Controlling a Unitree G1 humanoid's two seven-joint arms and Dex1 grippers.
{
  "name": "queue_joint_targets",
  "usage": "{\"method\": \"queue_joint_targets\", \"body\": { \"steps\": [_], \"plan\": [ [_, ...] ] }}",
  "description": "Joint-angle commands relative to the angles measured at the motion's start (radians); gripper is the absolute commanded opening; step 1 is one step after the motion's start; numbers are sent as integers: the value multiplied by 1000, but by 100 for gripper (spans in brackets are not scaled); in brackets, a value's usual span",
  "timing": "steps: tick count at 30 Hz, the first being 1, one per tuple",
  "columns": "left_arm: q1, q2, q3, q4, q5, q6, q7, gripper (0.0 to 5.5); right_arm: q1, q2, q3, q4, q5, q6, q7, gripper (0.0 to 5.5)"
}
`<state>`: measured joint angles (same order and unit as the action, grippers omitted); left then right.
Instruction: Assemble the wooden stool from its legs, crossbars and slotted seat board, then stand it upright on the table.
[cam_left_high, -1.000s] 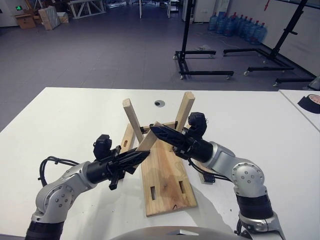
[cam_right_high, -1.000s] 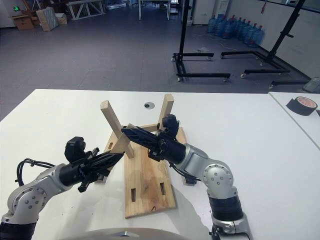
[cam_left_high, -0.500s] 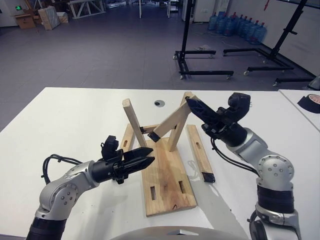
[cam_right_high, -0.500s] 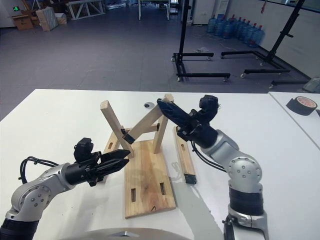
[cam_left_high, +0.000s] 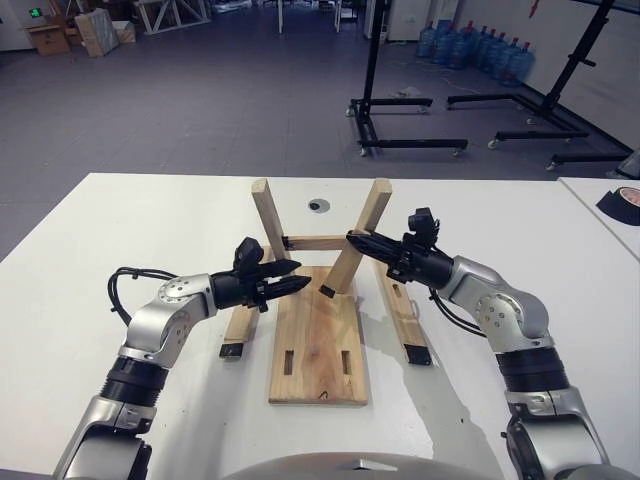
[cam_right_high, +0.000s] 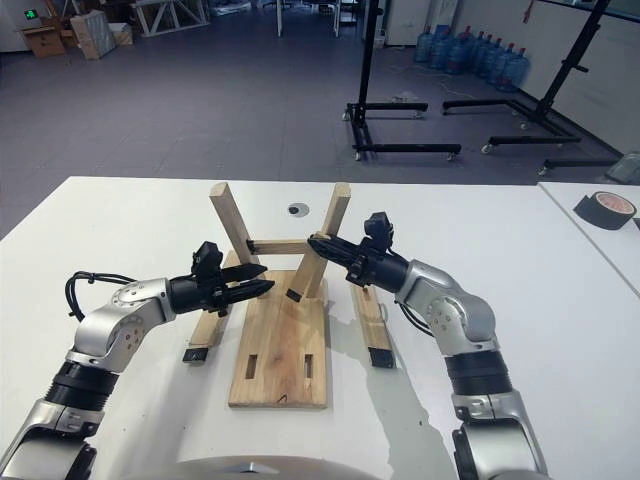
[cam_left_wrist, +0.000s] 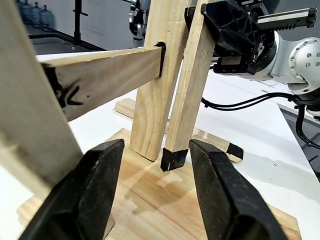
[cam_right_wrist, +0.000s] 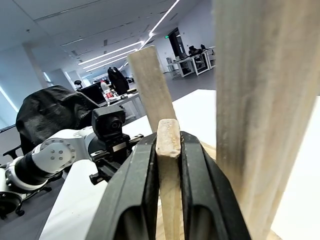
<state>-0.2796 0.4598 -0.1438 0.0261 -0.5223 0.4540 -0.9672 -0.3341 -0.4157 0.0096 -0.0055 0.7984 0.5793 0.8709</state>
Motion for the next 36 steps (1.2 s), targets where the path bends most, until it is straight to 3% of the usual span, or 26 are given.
{"method": "queue_joint_targets", "body": {
  "steps": [1,4,8,11,14,18,26,36],
  "plan": [
    [35,19,27,-86,-21,-5,-30,236,37,-8,-52,-78,43,35,7,39],
    [131,55,76,-258,-98,-30,-104,236,122,-34,-124,-231,133,100,-35,39],
    [204,55,192,-406,-162,3,7,236,327,-97,-280,-427,268,238,-216,39],
    [268,29,283,-453,-118,-2,178,236,340,-59,-359,-460,218,291,-549,39],
    [319,-21,351,-506,-127,17,334,236,303,34,-368,-541,178,347,-889,39],
    [272,-42,341,-464,-94,42,440,236,201,144,-319,-577,140,371,-1143,39],
    [235,-39,296,-404,20,7,503,236,262,227,-249,-632,-11,353,-1263,39],
    [222,-55,296,-383,47,-15,505,236,300,181,-186,-601,-169,226,-1071,39]
  ]
}}
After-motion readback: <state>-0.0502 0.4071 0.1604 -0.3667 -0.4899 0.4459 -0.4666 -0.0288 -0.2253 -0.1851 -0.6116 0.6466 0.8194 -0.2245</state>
